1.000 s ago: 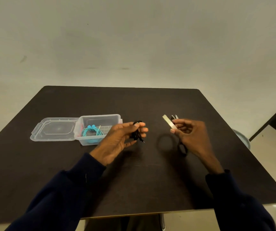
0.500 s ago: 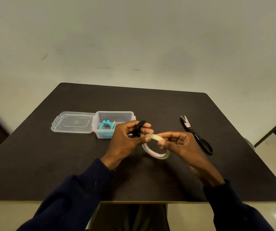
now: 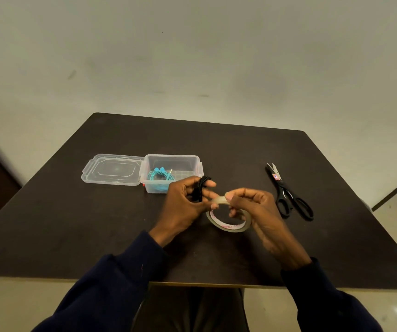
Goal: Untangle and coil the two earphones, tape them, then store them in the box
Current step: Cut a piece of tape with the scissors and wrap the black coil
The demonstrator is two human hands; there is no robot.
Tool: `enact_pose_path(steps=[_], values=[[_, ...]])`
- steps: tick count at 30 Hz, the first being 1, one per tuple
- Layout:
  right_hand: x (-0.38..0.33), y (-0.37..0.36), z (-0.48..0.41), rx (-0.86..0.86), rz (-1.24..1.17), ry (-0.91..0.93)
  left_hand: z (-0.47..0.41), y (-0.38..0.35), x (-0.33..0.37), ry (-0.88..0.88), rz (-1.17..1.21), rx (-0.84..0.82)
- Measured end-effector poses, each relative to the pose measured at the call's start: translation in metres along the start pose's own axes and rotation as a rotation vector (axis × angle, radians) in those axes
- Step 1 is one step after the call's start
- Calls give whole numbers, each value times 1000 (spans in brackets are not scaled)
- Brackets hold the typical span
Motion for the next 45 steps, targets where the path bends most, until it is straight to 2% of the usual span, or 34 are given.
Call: enact_pose_path(steps=[9,12,15,22,32,45], values=[[9,3,1,-172,-61,-58,1,6,4,-68,3,70],[6,-7,1,-154,72,-76,4,0,5,-69,-1,55],[3,-17,1,-67,239,-60,5,-4,8,-79,-25,60],[4,-19,-1,-3,293,-35,7,-1,8,-53,-30,54],[12,-11,3,-232,-27,-9,10,1,-5,58,51,120],[27,-9,1,-307,-285,-5,18,17,-19,208,227,174]])
Point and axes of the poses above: each hand's wrist, its own z-axis away from the middle knuckle, its own y-axis out of the back of the hand, x = y × z, the point moved 5 cm from there along -z, towards the middle knuckle, and after that the axes turned 4 degrees about z, right-handed, at the moved point
